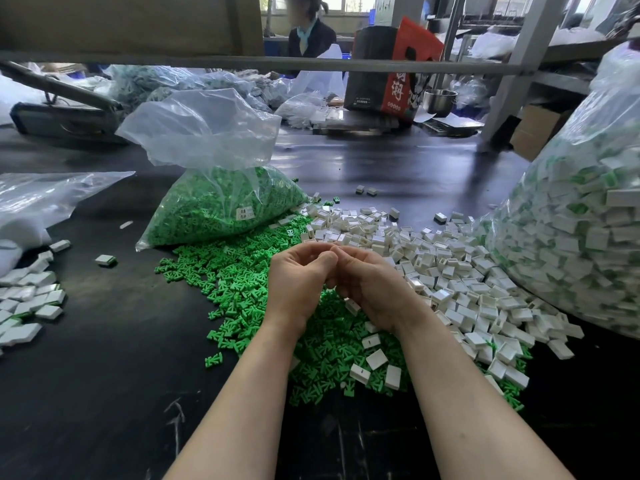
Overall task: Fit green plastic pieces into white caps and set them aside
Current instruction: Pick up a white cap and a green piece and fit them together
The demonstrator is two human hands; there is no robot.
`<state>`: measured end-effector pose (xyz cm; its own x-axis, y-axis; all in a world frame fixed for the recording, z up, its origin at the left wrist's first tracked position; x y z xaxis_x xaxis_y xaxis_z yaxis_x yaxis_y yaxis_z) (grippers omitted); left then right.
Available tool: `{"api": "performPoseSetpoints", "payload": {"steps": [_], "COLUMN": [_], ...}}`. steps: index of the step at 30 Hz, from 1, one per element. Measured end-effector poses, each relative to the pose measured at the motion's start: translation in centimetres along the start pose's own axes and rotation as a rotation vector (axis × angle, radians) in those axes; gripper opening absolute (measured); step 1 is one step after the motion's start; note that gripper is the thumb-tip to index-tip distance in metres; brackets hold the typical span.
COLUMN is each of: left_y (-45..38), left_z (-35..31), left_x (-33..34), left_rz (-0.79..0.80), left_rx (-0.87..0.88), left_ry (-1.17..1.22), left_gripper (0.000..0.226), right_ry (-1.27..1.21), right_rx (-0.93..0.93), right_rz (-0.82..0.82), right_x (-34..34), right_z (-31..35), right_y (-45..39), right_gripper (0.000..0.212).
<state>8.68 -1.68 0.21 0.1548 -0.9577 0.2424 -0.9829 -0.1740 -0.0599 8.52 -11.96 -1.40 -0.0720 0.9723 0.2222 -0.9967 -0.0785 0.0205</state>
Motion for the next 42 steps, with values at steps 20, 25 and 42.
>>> {"api": "performPoseSetpoints", "payload": {"steps": [20,25,42], "left_y": [0.23,0.21,-0.33], "left_z": [-0.31,-0.31,-0.52], "left_x": [0.05,0.09,-0.34], "left_rz": [0.006,0.005,0.026], "left_rx": [0.009,0.010,-0.005], "left_ry": [0.032,0.024,0.077], "left_gripper": [0.032,0.033,0.019], "right_ry": [0.005,0.015,-0.048], "right_rx": [-0.021,-0.027,-0.017], "right_rz": [0.007,-0.002,0.019], "right_x": [0.04,0.13,0.24], "right_z": [-0.19,0.06,0.05], "right_y": [-0.03,0.12,-0.17], "right_gripper": [0.031,0.040,0.026]}}
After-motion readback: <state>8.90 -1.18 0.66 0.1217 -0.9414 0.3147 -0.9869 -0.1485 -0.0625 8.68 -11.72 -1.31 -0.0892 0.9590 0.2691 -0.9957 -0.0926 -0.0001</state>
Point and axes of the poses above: each hand's wrist, its own y-axis away from the middle knuckle, its own x-axis out of the palm, z = x × y, the point moved 9 cm from there along -y, towards the middle knuckle, and after that the axes turned 10 degrees about -z, right-handed, at the moved point
